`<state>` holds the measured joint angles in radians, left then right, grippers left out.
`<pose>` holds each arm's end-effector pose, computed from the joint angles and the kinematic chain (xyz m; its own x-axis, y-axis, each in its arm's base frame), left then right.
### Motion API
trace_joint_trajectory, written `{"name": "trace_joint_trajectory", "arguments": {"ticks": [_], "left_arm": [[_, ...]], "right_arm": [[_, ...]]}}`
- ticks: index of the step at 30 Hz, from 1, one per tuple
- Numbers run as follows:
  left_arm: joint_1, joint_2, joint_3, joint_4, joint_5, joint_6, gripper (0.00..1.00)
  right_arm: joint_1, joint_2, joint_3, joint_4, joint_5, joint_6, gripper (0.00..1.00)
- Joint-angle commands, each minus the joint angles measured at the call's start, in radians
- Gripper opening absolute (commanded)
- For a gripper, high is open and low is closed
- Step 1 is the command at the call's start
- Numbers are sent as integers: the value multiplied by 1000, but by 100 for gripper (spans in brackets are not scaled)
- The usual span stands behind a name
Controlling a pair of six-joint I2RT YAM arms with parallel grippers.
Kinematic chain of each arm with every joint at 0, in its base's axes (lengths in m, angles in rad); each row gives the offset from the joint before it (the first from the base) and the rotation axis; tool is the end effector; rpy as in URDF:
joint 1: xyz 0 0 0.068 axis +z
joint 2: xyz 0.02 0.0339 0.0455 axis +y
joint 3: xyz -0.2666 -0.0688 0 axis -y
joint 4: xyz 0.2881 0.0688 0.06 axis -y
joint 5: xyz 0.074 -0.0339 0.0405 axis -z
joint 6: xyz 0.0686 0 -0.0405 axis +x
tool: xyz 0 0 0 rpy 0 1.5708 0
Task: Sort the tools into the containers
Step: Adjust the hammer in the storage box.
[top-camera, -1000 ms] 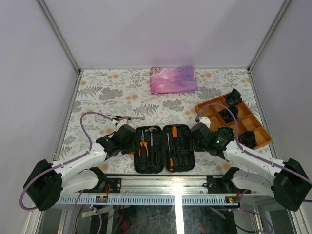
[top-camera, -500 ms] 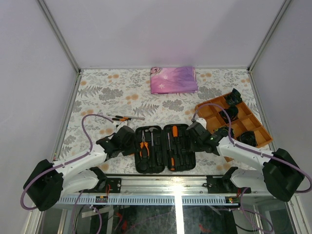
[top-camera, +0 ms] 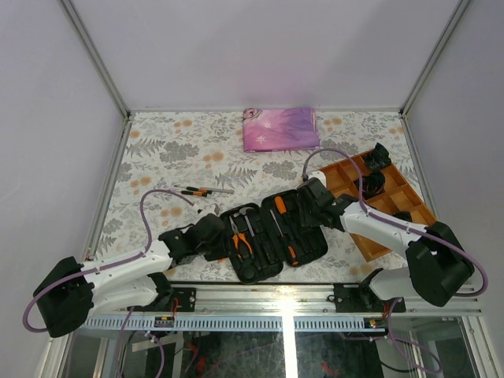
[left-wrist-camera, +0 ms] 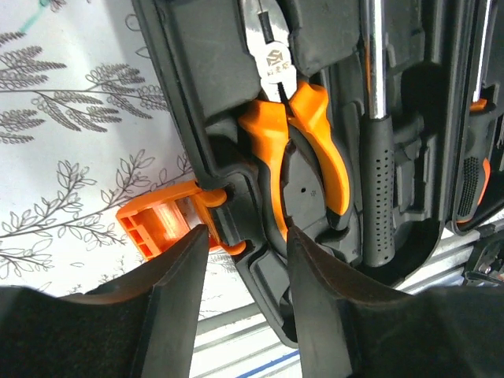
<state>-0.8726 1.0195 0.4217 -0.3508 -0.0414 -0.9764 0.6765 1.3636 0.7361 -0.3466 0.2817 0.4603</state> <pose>0.1535 -0.1784 0.1122 -0.9138 -0.1989 -0.3542 -0.0129 0.8857 -0.4640 0.2554 0.1806 0.1381 -0.7909 -0.0878 -0.6056 -0.1431 0.9887 0.0436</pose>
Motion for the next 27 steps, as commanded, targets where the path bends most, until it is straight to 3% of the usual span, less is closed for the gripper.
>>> {"name": "trace_joint_trajectory", "arguments": {"ticks": [1, 5, 9, 13, 18, 22, 27], "left_arm": [[-30, -44, -4, -12, -41, -67, 44], [-30, -130, -13, -87, -98, -97, 49], [-28, -184, 2, -129, -168, -87, 54], [15, -124, 46, -110, -167, -26, 55], [92, -88, 68, -38, -132, 28, 55], [151, -57, 80, 6, -94, 66, 56], [182, -24, 81, 28, -73, 92, 56]], "right_arm": [[-6, -40, 70, -8, 91, -81, 58], [-6, -134, 43, -12, 112, -96, 61], [-6, -251, -4, 34, 26, -138, 65], [-6, -354, -48, 95, -127, -151, 69], [-7, -442, -117, 158, -182, -108, 73], [-6, -419, -74, 96, -210, -81, 73], [-6, -340, -51, 157, -320, 26, 63]]}}
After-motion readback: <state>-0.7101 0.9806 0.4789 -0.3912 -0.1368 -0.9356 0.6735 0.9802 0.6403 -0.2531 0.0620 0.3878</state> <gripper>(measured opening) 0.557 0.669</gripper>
